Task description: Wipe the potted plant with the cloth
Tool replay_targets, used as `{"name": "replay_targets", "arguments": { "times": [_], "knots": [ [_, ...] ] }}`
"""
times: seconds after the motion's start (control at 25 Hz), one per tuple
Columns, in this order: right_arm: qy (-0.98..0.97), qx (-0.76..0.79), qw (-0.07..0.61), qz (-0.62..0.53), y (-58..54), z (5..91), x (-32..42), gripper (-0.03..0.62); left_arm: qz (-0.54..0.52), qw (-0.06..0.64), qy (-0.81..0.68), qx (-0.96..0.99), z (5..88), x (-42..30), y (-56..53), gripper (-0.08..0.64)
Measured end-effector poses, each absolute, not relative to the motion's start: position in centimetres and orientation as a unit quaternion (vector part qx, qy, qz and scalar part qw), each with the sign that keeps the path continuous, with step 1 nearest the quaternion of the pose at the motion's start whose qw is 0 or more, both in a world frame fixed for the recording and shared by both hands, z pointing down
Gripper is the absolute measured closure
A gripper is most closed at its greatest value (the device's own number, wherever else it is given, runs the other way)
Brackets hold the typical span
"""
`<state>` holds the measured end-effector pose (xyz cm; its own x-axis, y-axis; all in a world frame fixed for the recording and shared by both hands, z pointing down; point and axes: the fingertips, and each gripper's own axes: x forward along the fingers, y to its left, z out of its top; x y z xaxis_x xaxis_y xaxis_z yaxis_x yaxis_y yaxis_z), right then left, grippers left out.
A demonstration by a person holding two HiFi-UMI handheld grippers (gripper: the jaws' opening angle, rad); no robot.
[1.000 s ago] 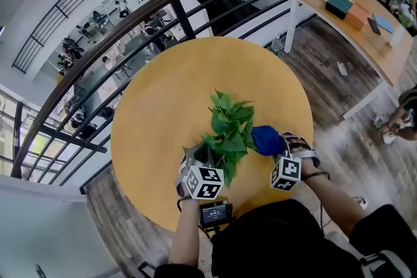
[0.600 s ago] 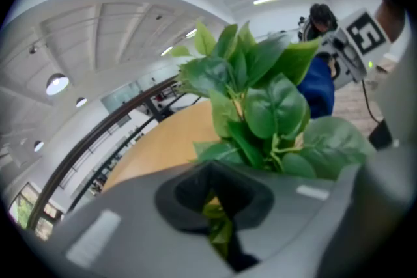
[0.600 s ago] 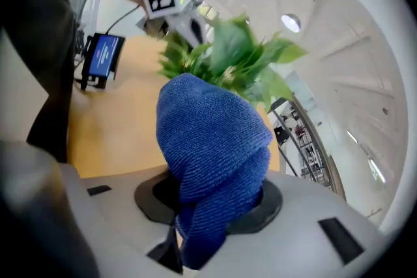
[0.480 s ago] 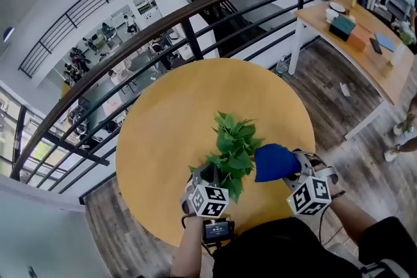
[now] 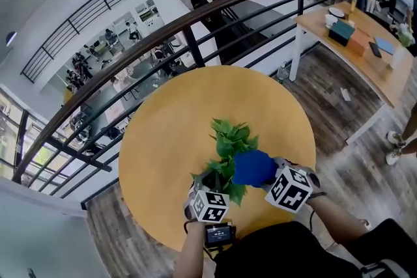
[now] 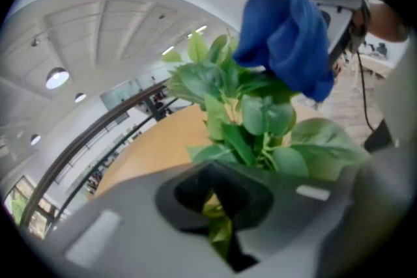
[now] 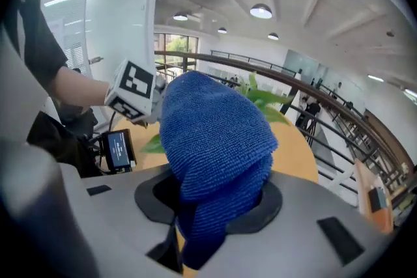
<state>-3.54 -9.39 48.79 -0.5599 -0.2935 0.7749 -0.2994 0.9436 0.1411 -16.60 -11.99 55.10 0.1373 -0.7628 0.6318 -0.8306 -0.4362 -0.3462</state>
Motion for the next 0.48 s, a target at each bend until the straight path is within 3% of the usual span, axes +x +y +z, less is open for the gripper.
{"name": "replay_targets", "arguments": {
  "times": [0.48],
  "knots": [
    [-0.824, 0.128, 0.547, 0.069, -6.0, 59.3, 4.1, 0.442, 0.387, 0.042, -0.526, 0.756, 55.1, -16.2, -12.9, 0.558]
  ]
}}
